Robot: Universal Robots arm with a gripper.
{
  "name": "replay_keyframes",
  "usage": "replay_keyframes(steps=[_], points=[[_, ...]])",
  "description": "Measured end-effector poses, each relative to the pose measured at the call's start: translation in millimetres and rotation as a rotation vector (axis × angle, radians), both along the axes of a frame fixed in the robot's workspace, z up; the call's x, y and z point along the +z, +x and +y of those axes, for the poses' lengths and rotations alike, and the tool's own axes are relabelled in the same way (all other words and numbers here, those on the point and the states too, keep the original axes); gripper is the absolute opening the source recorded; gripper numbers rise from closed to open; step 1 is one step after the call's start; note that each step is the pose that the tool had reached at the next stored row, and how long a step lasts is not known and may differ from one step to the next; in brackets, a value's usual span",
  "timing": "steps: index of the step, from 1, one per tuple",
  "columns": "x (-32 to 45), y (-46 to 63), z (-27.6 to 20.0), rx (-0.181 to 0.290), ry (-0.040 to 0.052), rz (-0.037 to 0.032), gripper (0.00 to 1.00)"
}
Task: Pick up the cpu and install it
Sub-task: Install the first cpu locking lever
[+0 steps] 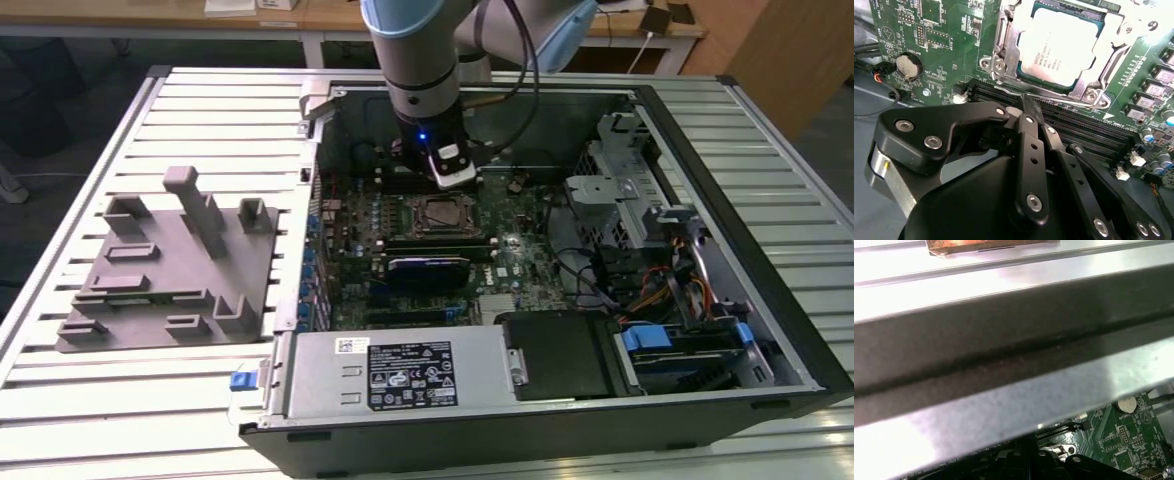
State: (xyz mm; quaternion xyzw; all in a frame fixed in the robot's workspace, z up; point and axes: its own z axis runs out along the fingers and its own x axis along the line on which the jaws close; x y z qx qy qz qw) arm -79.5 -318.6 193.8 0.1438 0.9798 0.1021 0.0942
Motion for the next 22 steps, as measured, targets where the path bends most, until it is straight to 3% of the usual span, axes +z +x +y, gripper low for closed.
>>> replay_keyframes(steps=[22], points=[[-2.4,0.0,0.0,0.000,-0.0112,-0.0001,0.11]])
